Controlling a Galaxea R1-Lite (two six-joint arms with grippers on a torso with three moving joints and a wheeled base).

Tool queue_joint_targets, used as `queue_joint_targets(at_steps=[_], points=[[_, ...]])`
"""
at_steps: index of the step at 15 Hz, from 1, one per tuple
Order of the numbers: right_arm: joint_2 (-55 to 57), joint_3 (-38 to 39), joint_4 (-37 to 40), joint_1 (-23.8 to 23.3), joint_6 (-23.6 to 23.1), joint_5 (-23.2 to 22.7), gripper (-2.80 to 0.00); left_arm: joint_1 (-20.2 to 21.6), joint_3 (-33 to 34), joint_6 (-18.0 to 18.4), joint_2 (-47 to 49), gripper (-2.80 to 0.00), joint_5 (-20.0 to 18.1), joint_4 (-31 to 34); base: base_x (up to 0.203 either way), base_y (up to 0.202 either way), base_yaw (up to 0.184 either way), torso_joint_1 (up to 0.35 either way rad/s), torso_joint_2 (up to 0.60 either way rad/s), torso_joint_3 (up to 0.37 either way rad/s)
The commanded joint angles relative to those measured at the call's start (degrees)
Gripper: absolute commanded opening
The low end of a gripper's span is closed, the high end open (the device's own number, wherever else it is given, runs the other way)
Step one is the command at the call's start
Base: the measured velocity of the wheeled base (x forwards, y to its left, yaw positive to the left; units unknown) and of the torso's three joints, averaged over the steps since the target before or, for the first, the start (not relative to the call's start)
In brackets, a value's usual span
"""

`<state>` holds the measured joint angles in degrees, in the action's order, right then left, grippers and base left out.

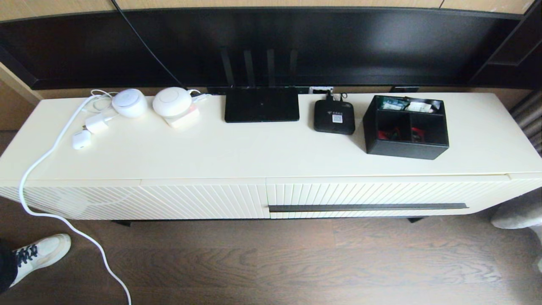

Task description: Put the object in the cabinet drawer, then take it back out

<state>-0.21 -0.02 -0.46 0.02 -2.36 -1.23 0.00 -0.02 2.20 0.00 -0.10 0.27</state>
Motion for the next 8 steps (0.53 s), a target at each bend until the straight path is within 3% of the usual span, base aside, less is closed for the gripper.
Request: queue_joint_targets(at_steps=[1,8], points=[[0.1,-0.1,0.1,0.0,-0.1,-0.1,-2.8,0.0,-0.1,0.0,0.1,-2.8,0.0,0.0,0.0,0.0,0.0,0.0,0.0,0.0],[0.1,-0.1,0.1,0.0,0.0,0.0,-2.8,0.0,0.0,0.0,0.1,-2.8,0.0,0.0,0.0,0.0,0.0,0.0,0.0,0.0]])
